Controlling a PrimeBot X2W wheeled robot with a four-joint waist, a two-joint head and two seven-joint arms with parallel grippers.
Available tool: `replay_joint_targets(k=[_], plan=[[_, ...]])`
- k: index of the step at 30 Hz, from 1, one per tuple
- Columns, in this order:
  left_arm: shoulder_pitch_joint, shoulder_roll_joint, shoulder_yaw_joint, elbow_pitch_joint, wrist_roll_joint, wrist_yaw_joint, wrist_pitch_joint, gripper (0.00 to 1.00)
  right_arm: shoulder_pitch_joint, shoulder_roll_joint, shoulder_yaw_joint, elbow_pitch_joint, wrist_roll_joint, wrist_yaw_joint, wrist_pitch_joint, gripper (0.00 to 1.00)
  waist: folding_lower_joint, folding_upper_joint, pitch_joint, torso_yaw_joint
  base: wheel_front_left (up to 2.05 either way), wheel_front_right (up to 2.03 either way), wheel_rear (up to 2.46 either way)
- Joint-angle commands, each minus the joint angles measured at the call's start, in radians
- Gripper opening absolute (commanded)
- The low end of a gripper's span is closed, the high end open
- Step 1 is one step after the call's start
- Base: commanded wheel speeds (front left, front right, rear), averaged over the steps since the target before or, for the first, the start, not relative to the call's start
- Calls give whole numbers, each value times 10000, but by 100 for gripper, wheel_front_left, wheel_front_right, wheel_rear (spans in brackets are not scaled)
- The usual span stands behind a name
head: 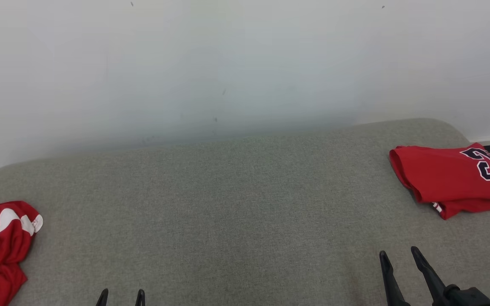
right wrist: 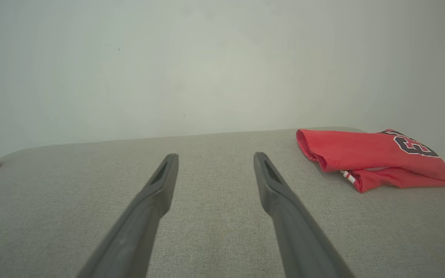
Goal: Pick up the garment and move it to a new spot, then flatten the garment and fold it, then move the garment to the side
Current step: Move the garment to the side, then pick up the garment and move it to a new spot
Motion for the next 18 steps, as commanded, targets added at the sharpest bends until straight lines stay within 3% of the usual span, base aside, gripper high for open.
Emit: replay_joint_targets(k=[1, 18], plan=[[87, -19, 56, 16, -51, -40, -37, 100, 103, -56, 40, -6, 60, -6, -28, 100, 1, 1, 4, 4, 0, 0, 0], [-91, -123, 328, 42, -231, -92, -37, 100, -4, -375, 523, 15, 663, -6, -30, 100, 1, 1, 132, 572, 0, 0, 0]])
